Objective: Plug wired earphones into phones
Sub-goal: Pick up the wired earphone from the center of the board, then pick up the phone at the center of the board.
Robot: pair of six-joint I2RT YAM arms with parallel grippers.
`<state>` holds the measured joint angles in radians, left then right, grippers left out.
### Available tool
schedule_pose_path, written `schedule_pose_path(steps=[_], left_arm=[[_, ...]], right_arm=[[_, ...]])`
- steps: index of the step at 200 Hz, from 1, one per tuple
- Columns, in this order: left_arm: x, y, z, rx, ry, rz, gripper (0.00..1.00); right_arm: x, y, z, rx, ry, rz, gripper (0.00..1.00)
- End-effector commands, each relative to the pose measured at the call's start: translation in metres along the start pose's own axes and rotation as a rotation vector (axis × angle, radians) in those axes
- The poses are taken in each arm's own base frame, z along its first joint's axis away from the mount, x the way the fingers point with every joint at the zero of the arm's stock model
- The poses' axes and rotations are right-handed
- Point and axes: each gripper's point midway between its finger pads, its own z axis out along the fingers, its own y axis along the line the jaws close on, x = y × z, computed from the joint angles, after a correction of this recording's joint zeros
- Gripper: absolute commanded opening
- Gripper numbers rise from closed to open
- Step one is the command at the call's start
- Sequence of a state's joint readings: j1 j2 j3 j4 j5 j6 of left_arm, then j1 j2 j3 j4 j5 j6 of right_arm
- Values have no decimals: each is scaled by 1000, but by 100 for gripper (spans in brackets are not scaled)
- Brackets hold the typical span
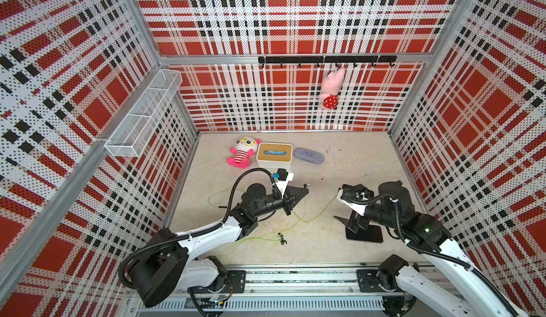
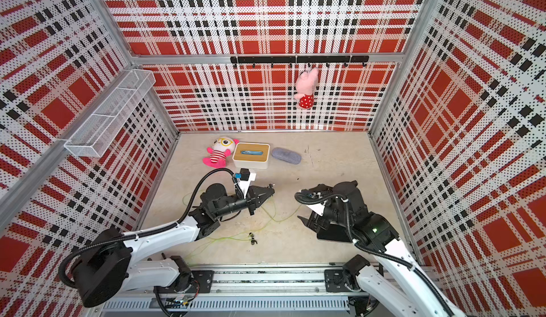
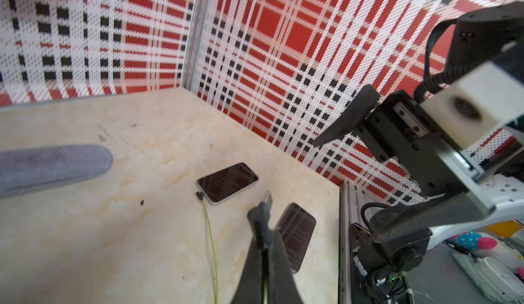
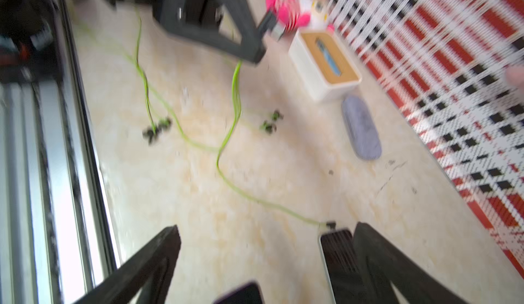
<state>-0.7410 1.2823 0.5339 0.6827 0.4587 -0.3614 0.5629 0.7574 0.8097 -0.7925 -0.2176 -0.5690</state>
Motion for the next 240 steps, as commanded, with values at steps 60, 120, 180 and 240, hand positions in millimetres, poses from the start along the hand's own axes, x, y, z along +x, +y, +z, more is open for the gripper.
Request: schedule_pose_path(steps=[60, 120, 180, 240], left_arm=[[46, 5, 12, 20, 123, -30, 0], [68, -5, 11, 81, 183, 1, 0], [73, -18, 11, 129, 201, 16, 0], [73, -31, 10, 166, 203, 31, 0]], right_arm=[[172, 45, 32, -227, 709, -296, 100], [205, 21, 52, -243, 857, -275, 100], [229, 17, 47, -299, 910, -241, 100], [249, 36, 63, -451, 913, -242, 87]])
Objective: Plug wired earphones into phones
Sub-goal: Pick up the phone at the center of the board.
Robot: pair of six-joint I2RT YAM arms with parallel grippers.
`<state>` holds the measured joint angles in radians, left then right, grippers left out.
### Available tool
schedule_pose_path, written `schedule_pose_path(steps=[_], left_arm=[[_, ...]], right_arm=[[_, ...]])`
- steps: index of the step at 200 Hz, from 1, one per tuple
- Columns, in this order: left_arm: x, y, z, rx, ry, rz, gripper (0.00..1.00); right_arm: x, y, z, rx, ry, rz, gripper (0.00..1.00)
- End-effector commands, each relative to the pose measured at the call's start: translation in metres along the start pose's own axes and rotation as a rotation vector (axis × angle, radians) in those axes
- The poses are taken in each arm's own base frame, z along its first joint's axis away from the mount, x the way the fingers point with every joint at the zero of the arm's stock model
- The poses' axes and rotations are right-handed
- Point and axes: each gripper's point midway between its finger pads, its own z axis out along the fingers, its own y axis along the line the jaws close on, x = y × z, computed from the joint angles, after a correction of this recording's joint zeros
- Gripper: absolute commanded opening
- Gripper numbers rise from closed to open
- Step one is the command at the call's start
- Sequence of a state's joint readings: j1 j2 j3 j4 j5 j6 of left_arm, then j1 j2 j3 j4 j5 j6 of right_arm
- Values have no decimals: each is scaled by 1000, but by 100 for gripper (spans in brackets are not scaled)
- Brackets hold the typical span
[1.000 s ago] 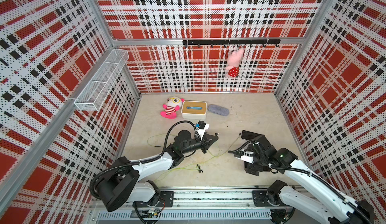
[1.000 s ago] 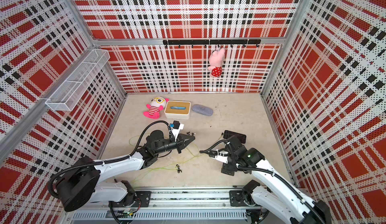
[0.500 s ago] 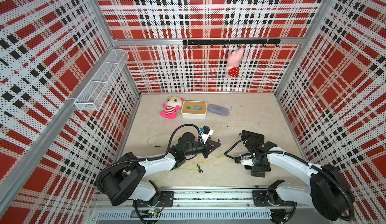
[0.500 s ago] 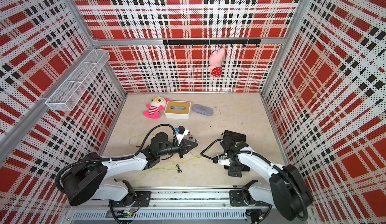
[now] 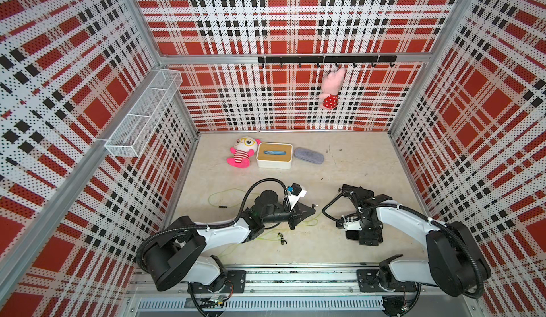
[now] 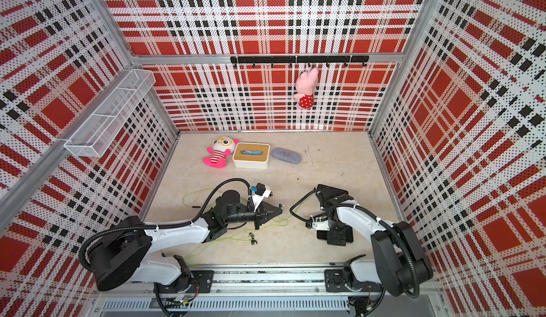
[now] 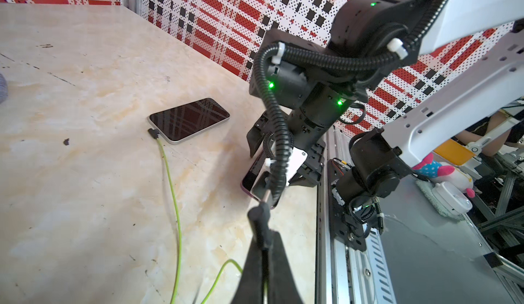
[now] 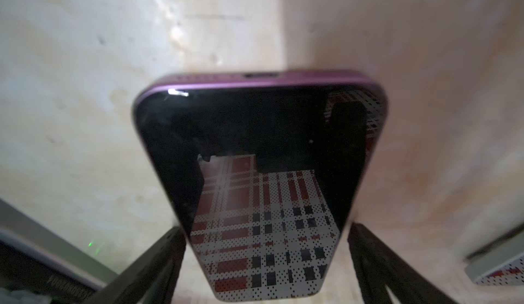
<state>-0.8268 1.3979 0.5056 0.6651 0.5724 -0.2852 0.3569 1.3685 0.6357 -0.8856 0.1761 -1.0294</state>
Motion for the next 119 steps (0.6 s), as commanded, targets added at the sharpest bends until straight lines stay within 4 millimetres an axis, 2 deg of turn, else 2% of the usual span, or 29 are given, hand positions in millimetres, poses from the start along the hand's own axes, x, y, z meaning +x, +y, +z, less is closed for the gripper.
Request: schedule_pose_path(steps=[1, 39, 68, 91, 119], left_arm=[[1, -7, -2, 27, -1, 27, 0], [2, -5, -5, 9, -1, 36, 0], [0, 1, -9, -12, -6, 33, 0], [0, 6, -11, -31, -11, 31, 0], [-1, 8, -13, -37, -14, 23, 0]], right_arm=[[-3, 6, 28, -52, 7, -60, 87], [-18, -2, 29, -61, -40, -51, 70], [-27, -3, 22, 4, -107, -39, 57], [-37, -12, 3, 112, -198, -11, 52], [-46, -30, -31, 259, -321, 55, 49]])
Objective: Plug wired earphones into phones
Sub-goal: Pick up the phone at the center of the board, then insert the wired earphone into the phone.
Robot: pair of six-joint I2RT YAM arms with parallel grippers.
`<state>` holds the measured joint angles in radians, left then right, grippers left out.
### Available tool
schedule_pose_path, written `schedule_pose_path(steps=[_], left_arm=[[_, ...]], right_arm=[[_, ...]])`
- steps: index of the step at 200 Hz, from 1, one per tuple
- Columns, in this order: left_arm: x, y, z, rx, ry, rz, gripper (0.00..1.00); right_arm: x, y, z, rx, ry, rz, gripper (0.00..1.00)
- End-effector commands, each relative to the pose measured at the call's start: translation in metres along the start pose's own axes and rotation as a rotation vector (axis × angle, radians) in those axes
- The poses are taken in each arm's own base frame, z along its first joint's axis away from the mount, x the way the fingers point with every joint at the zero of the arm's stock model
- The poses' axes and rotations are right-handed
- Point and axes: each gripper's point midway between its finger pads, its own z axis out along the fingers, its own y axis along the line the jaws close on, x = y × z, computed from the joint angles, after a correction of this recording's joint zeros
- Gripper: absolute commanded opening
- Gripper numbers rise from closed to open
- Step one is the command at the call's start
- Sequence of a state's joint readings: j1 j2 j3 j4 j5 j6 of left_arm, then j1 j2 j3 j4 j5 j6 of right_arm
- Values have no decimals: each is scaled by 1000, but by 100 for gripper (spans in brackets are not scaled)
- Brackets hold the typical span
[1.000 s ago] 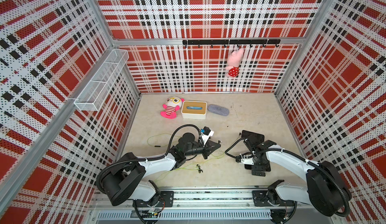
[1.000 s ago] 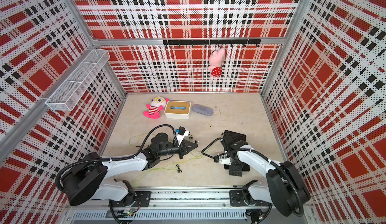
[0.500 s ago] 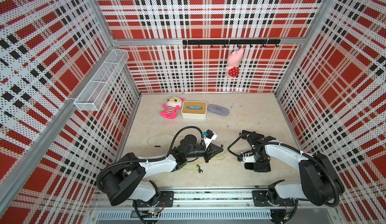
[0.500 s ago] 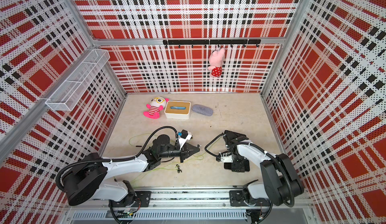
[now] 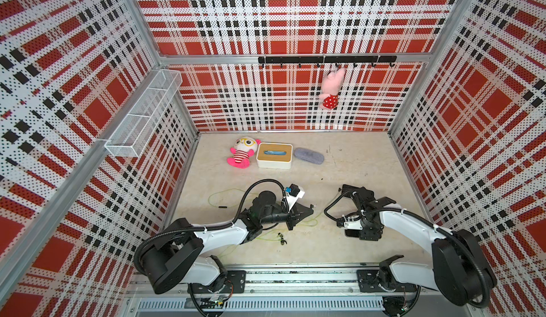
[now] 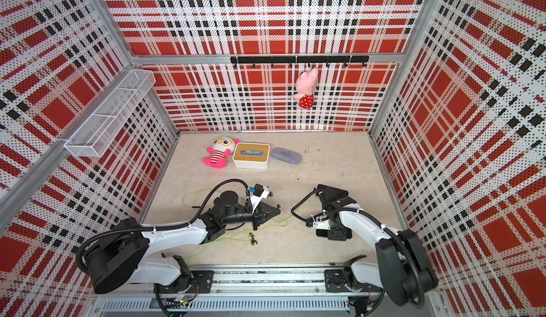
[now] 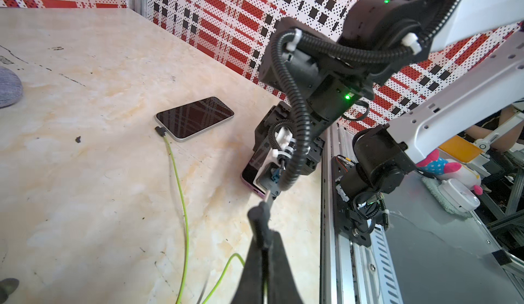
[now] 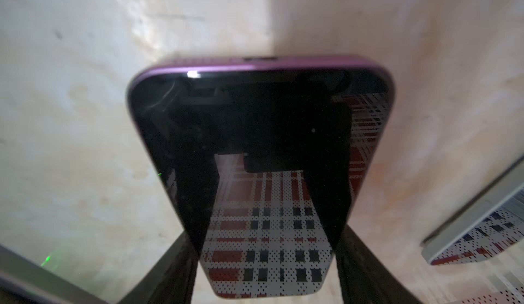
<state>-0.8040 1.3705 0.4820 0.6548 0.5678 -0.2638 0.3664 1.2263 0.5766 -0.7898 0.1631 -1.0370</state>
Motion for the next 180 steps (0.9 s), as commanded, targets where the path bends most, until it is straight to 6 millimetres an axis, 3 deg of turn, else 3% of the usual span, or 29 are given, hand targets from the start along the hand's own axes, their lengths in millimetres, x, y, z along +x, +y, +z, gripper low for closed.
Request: schedule_pose_path(steps=[1, 40, 61, 105, 139, 180], left_arm=[[-2, 2, -4, -11, -9, 9, 0], [-7, -7, 5, -12, -18, -46, 0], [-10, -23, 20, -5, -14, -63, 0], [-8, -20, 57, -149, 52, -132, 0], [-16, -11, 73, -221, 54, -160, 0], [-21, -5, 87, -279, 82, -164, 0]], right_arm=[[-39, -20, -14, 112, -228, 57, 49], [-49, -43, -59, 314, -391, 157, 46], [-51, -52, -78, 442, -458, 175, 43], [-46, -69, -114, 667, -511, 196, 40], [-51, -66, -135, 717, -600, 212, 40], [-49, -62, -134, 738, -601, 187, 42]])
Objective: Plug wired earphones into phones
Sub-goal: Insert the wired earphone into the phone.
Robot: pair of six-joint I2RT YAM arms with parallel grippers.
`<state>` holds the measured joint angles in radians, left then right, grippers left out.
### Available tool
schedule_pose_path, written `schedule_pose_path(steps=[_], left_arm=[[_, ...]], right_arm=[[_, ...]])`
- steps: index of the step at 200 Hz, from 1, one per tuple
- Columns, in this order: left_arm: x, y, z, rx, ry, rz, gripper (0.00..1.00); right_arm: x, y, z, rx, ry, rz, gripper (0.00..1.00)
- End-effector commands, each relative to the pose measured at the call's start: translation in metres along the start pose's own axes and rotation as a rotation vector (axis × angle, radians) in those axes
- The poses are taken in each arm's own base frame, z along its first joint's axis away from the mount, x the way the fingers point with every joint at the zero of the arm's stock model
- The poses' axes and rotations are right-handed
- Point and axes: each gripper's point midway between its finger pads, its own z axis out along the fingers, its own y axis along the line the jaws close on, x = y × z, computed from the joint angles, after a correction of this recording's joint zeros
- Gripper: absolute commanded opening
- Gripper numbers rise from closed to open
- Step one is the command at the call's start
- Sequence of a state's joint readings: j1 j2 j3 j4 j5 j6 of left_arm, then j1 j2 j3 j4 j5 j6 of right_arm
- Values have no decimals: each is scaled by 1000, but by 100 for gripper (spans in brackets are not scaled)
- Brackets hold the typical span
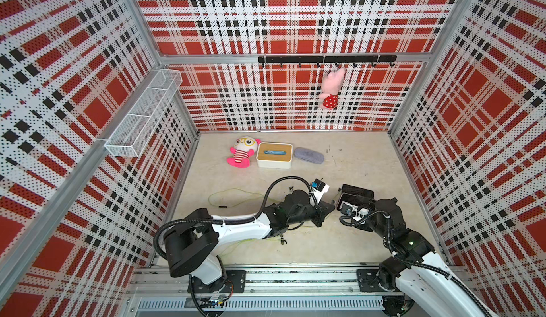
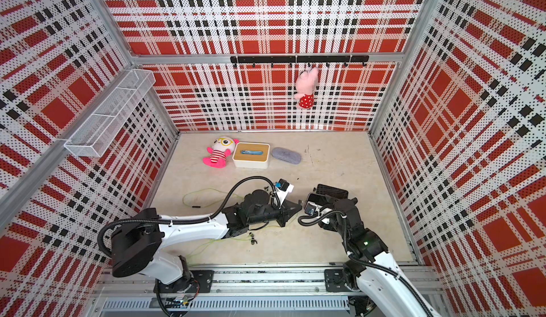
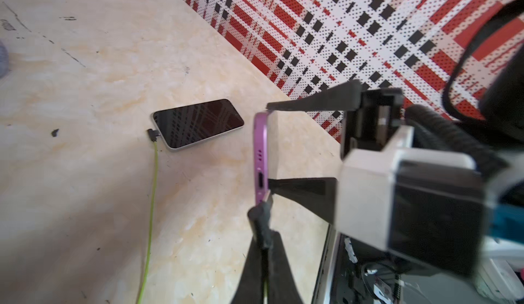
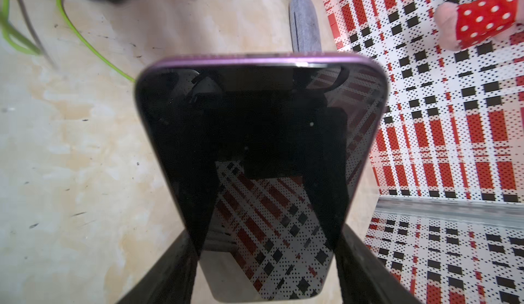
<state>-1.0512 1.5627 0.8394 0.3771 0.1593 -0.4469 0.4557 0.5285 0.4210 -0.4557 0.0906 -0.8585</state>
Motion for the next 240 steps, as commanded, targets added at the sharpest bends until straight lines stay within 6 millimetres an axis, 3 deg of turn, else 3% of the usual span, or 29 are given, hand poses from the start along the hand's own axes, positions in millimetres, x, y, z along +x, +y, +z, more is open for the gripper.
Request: schedule_pose_path(steps=[1, 80, 159, 240], left_arm=[[-2, 6, 8, -73, 20, -7, 0], [-3, -3, 11, -48, 35, 20, 0], [5, 0, 10, -80, 63, 71, 0], [8, -5, 23, -57, 93, 76, 0]], right_arm=[[-8, -7, -2, 45, -44, -14, 42], [-2, -8, -1, 62, -14, -27, 42], [-3, -10, 3, 59, -6, -31, 41], [-4, -6, 3, 42, -14, -32, 42]])
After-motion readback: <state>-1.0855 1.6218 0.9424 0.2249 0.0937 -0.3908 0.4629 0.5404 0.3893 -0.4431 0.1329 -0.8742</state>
